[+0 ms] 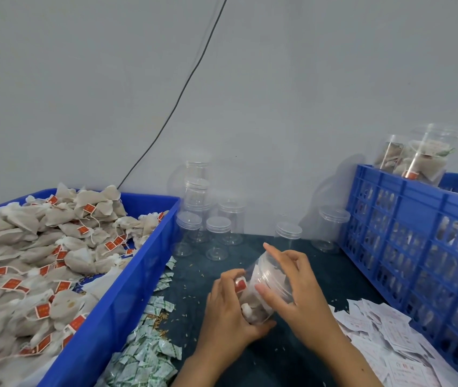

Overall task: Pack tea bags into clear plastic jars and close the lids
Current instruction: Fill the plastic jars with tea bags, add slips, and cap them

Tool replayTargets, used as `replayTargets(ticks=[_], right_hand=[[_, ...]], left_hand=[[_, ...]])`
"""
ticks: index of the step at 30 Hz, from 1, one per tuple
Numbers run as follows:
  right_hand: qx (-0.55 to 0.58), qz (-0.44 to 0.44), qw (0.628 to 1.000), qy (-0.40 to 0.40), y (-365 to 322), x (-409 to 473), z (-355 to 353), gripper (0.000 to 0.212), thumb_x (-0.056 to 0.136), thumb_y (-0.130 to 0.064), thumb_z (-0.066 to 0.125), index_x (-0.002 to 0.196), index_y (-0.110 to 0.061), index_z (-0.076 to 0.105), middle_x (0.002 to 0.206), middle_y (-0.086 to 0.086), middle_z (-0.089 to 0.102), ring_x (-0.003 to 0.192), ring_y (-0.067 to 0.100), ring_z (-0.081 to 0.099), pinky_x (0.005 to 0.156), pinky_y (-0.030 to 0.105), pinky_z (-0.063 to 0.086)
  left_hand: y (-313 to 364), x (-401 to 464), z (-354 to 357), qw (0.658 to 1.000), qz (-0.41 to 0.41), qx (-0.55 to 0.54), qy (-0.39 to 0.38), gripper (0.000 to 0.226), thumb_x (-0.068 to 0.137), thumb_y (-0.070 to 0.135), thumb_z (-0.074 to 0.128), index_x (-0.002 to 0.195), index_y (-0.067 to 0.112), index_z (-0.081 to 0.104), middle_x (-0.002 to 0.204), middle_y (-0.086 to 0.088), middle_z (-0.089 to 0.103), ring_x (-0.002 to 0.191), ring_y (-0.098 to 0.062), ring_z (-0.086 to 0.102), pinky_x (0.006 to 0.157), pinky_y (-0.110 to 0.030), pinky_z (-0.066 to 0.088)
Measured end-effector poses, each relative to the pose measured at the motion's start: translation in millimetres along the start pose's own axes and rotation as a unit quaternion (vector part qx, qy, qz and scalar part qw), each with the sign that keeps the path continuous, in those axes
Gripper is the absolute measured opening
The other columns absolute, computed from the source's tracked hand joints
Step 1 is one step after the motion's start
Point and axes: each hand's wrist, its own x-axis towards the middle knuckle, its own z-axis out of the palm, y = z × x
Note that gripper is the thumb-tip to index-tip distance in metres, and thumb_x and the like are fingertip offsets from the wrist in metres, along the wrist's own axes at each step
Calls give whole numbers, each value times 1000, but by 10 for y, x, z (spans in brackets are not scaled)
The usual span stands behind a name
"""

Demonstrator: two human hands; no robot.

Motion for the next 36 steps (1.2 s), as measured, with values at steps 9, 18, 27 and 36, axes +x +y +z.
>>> replayTargets(ticks=[9, 18, 27, 36], right_hand=[[165, 61, 970, 170, -24, 23, 31, 50, 82, -30, 69, 123, -50, 49, 115, -9, 46, 102, -16, 48, 82, -2, 36], [181, 44, 979, 82, -100, -6, -2, 81, 61, -88, 51, 132, -51, 43, 116, -18, 41, 109, -13, 44, 86, 0, 36], [154, -9, 986, 66, -90, -10, -87, 47, 82, -55, 48, 129, -51, 54, 117, -13, 46, 119, 9, 48, 100, 23, 41], [52, -86, 995, 15, -113, 27, -102, 48, 85, -39, 50, 133, -43, 54, 124, -7, 46, 125, 18, 45, 105, 32, 38]], left_hand=[[86, 54, -111, 827, -232, -508, -58, 90, 58, 58, 82, 131, 25, 40, 122, -8, 67, 112, -28, 64, 92, -44, 54], [121, 36, -175, 756, -265, -587, -119, 54, 71, 45, 80, 110, 8, 68, 107, -20, 70, 83, -25, 69, 61, -34, 57], [195, 65, -171, 639, -363, -653, -182, 56, 73, 52, 65, 107, 7, 72, 106, -27, 61, 76, -35, 60, 45, -24, 48], [90, 47, -196, 534, -403, -697, -259, 66, 74, 54, 63, 115, 1, 62, 102, -26, 56, 70, -35, 58, 41, -24, 49]])
